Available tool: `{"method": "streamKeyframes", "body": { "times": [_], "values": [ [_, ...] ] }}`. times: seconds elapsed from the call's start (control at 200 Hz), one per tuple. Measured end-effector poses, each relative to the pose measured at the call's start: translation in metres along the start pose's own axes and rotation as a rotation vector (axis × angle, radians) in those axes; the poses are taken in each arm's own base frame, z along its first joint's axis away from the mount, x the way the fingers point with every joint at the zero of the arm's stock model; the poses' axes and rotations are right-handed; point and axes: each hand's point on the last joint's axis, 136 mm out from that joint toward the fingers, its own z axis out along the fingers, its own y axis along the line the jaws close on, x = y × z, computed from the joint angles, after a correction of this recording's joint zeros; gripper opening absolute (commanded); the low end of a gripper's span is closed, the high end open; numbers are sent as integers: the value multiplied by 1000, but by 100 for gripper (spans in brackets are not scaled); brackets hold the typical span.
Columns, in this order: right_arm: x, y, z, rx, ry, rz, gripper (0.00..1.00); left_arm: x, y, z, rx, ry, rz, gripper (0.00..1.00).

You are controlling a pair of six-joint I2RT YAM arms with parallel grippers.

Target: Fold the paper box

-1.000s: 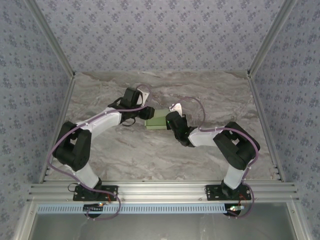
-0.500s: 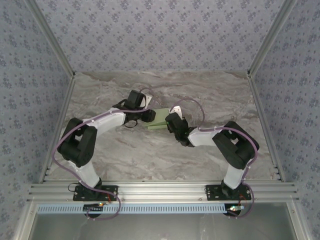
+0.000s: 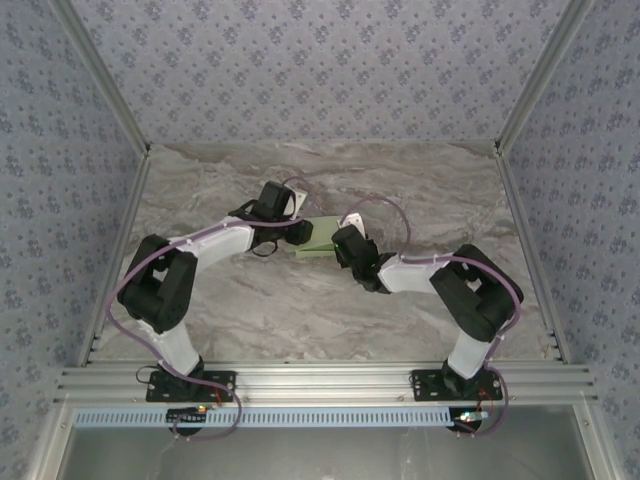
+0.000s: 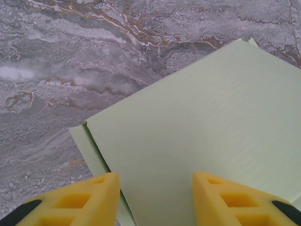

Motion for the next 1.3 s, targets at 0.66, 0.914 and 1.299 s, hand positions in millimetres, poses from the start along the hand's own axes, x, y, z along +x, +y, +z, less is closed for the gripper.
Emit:
{"method": "streamKeyframes", "body": {
  "times": [0.66,0.914,1.299],
  "values": [
    [7,16,-33,-185,73,-88,67,10,5,11,-39,37,4,43],
    [-4,16,-62,-316,81,-58,67,13,6,11,-56,52,8,42],
    [-43,-19,-2,-361,207,173,56,11,5,12,-76,61,17,42]
  ]
}}
